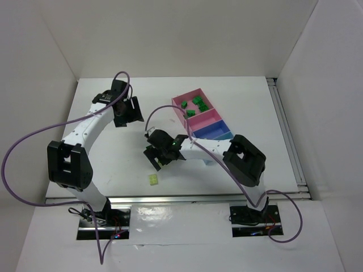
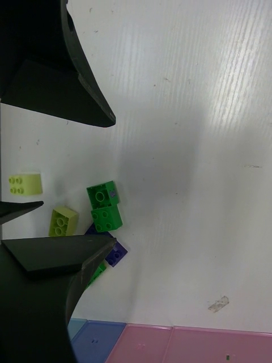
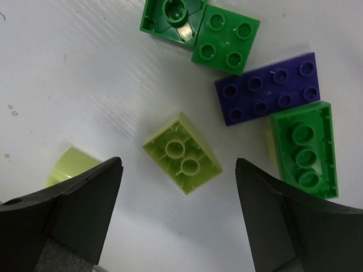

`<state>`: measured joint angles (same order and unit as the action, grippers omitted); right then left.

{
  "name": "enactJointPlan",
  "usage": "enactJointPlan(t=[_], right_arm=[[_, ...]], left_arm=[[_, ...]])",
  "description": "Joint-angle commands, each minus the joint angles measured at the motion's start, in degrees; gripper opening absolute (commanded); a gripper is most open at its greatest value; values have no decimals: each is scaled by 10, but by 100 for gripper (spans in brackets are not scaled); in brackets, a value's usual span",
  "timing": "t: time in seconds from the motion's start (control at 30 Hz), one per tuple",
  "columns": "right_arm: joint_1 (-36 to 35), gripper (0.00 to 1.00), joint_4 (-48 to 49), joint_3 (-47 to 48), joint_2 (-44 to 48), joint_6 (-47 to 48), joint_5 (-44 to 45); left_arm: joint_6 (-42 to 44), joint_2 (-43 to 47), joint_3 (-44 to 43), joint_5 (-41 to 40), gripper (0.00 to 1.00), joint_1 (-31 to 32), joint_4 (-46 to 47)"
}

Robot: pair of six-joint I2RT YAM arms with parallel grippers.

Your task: Sort the legos into containers by color

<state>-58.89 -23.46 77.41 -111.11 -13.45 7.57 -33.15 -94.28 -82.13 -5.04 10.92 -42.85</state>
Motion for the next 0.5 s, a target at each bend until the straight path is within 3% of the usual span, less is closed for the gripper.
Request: enactJointPlan(t=[0.0,0.2,0.3,0.4,0.47], right_arm=[[-5,87,6,35,-18,20,-8],[-5,80,11,47,-49,31,-8],[-5,70,6,47,-49,31,-3],[-5,52,6,36,-31,31,22],[-5,48,6,26,3,24,45]], left_arm=[[8,5,3,0,81,-8,-1],[8,10,8,0,81,-8,-1],[13,10,8,0,81,-13,-1],[13,10,8,0,81,-13,-1],[13,10,8,0,81,-13,-1]])
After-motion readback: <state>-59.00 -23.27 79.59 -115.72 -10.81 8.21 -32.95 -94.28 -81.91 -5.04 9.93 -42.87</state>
